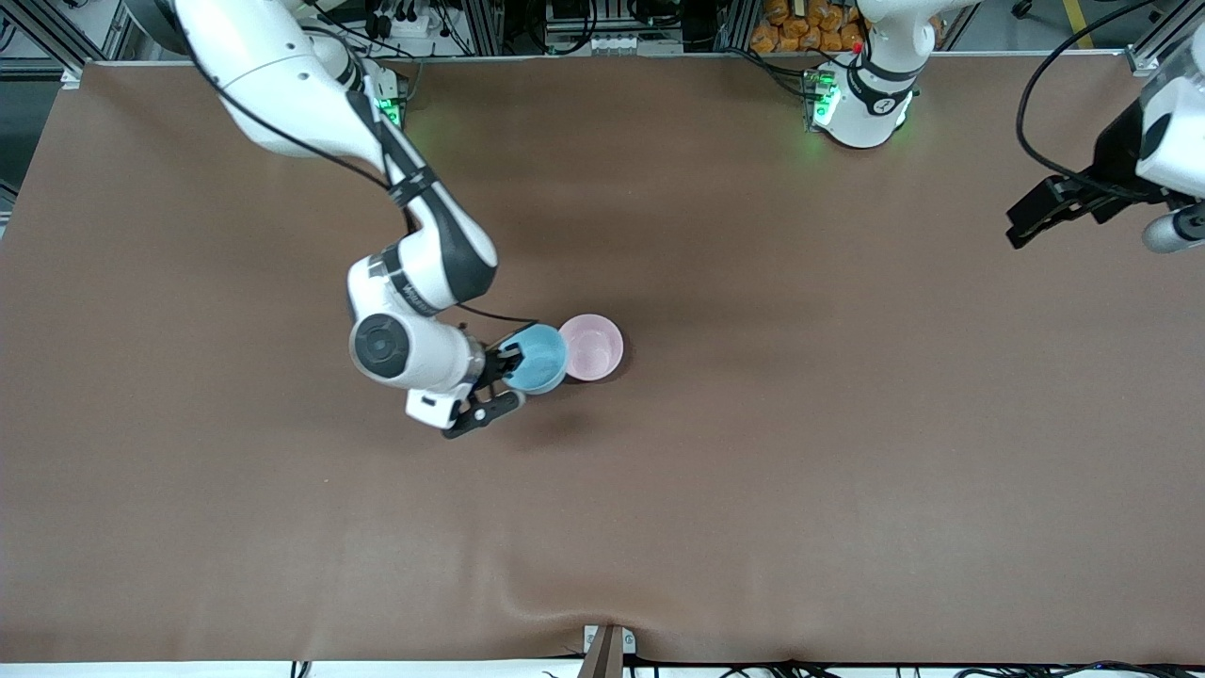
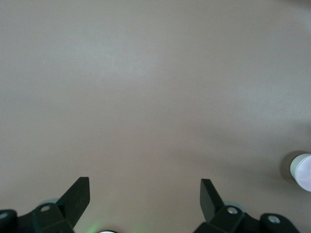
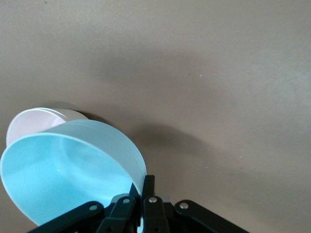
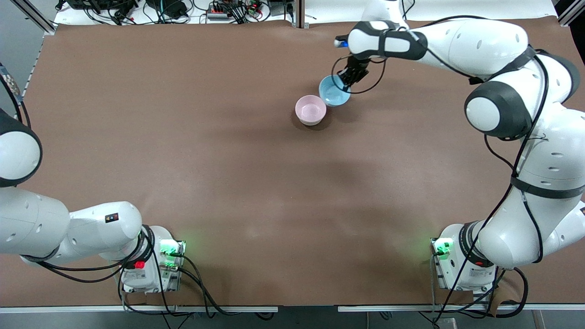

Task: Stack pink and blue bowls on white bowl
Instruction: 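Carry the blue bowl over the pink bowl with the right gripper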

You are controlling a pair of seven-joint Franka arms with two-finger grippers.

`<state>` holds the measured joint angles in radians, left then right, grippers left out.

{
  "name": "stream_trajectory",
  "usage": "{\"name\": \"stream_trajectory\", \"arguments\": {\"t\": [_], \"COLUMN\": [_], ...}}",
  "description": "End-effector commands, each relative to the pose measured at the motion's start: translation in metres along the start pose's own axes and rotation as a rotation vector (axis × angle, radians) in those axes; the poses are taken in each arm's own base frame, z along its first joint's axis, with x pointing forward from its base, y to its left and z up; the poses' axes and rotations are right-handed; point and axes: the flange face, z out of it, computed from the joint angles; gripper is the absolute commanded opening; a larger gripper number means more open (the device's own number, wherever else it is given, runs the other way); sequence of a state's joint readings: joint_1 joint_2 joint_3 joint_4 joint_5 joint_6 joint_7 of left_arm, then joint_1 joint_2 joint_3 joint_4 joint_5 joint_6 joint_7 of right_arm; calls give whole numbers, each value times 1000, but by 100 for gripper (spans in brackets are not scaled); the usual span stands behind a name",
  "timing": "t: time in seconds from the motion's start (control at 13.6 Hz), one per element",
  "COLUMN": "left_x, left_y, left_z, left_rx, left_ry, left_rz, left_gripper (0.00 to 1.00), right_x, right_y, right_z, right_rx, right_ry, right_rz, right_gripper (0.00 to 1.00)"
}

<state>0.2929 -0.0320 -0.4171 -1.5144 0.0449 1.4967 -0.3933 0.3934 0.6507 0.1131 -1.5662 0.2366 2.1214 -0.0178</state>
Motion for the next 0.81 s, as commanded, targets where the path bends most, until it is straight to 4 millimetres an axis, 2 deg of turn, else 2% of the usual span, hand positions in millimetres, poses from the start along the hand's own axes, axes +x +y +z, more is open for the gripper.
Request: {"name": "stream_trajectory", "arguments": {"t": [0.0,0.07,0.22,0.29,0.51,0.73], "left_x": [-12,-16,-19,-19,-9,0], "left_y": [-21,-22,-21,-21,-20,-22], "left_z": [-20,-26,-28,-29,-24,-15], "left_rx": [17,18,20,19,4,4], "left_ry": [5,15,18,21,37,31], "left_rz": [21,36,45,51,60,64], "left_gripper": [100,100,100,100,100,100], "right_x": [1,-1,-7,-9,-13,-17], "right_y": [-2,-9,-50,-61,-70,-95], "right_z": [-2,0,11,14,21,24], "right_rx": [17,19,57,59,55,49], "right_ry": [0,-5,-26,-32,-45,-47], "right_rz": [92,124,200,236,284,345], "right_gripper": [0,0,0,0,0,0]}}
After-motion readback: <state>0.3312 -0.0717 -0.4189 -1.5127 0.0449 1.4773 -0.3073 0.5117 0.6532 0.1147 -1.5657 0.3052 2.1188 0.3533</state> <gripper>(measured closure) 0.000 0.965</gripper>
